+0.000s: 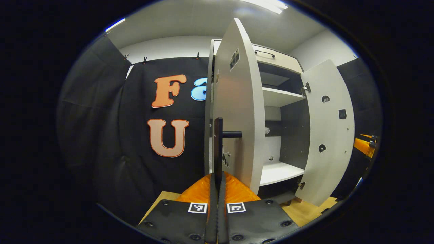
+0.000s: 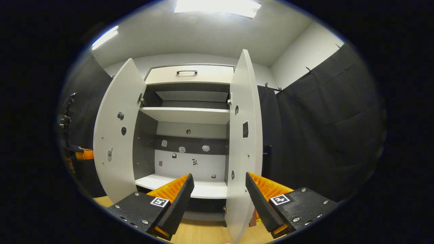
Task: Open the right door of the double-door shoe cabinet with the right hand, and open the left door with the left hand.
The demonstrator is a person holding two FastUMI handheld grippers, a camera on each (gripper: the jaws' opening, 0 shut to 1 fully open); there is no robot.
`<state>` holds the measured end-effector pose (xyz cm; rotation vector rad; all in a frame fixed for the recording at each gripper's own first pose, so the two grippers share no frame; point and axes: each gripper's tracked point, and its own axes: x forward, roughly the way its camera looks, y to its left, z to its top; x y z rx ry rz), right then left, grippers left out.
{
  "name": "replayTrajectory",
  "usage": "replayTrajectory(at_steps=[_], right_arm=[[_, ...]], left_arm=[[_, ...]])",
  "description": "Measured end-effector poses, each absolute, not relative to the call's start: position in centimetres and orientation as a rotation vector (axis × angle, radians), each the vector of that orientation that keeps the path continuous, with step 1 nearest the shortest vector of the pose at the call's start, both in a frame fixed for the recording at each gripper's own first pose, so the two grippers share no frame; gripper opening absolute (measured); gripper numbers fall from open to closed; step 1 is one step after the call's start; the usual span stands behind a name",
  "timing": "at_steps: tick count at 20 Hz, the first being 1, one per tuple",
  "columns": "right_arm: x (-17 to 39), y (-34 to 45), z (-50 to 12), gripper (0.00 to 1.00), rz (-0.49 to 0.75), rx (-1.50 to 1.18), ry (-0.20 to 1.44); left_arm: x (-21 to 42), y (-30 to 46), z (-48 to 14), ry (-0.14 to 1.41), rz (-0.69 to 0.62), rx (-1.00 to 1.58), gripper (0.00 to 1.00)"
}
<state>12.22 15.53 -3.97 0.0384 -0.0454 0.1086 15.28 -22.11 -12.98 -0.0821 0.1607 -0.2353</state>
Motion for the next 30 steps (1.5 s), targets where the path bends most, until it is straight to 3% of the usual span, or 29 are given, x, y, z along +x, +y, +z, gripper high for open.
replayTrajectory(at_steps=[2, 3, 6, 9, 17, 21, 23, 27, 30], right_arm=[[12.5, 15.6, -4.1, 0.99, 0.110, 0.040, -0.042], [12.6, 15.5, -4.2, 0.93, 0.106, 0.040, -0.040], [12.9, 15.6, -4.6, 0.93, 0.105, 0.031, -0.027], [13.3, 15.2, -4.7, 0.93, 0.095, 0.015, -0.017], [13.5, 13.9, -3.2, 0.93, 0.080, 0.013, -0.022], [13.3, 13.0, -2.7, 0.93, 0.072, 0.024, -0.022], [13.3, 13.0, -2.7, 0.93, 0.079, 0.027, -0.021], [13.3, 13.2, -3.1, 0.93, 0.087, 0.035, -0.014], [13.2, 14.1, -3.2, 0.93, 0.113, 0.048, -0.012]], left_arm=[[15.3, -21.6, -13.0, 0.157, -0.225, -0.086, 0.07], [15.3, -21.5, -13.0, 0.159, -0.214, -0.092, 0.07], [15.0, -20.9, -12.8, 0.158, -0.172, -0.126, 0.07], [14.8, -22.4, -12.5, 0.151, -0.215, -0.193, 0.07], [13.4, -21.4, -9.4, 0.053, -0.178, -0.112, 0.08], [11.7, -22.0, -8.7, 0.061, -0.152, -0.096, 0.33], [10.5, -22.6, -8.6, 0.079, -0.154, -0.120, 0.65], [10.7, -21.8, -9.4, 0.112, -0.121, -0.132, 0.73], [11.1, -20.5, -9.1, 0.103, -0.057, -0.124, 0.96]])
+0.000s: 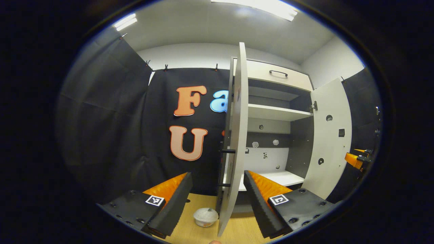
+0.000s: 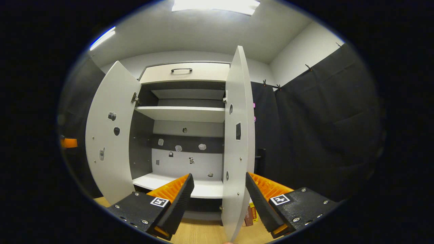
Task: Open the right door of the double-door shoe cabinet with the right hand, and open the left door with the left hand.
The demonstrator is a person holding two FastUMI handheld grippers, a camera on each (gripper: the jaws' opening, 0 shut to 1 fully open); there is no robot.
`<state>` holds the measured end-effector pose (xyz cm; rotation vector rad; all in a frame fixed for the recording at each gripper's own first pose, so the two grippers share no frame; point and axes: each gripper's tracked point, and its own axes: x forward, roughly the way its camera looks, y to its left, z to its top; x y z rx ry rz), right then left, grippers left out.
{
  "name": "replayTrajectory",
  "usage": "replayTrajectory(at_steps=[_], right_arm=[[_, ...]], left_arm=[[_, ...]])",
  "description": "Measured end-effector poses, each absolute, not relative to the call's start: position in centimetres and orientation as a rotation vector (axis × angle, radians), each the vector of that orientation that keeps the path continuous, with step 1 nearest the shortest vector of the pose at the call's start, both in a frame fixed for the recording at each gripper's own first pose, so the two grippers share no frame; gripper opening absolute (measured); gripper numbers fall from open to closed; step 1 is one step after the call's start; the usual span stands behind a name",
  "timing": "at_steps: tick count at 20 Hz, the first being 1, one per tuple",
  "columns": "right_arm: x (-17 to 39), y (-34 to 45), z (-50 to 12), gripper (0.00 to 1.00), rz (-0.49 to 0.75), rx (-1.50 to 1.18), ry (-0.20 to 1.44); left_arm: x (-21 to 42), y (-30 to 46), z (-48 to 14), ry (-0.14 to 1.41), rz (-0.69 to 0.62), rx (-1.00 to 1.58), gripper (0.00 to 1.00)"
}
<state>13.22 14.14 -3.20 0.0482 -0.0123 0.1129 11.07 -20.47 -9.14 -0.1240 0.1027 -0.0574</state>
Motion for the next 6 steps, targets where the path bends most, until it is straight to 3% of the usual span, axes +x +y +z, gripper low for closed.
replayTrajectory(at_steps=[6], right_arm=[[13.38, 14.26, -2.77, 0.93, 0.119, 0.053, -0.026]], left_arm=[[10.74, -19.23, -8.25, 0.075, 0.010, -0.085, 0.96]])
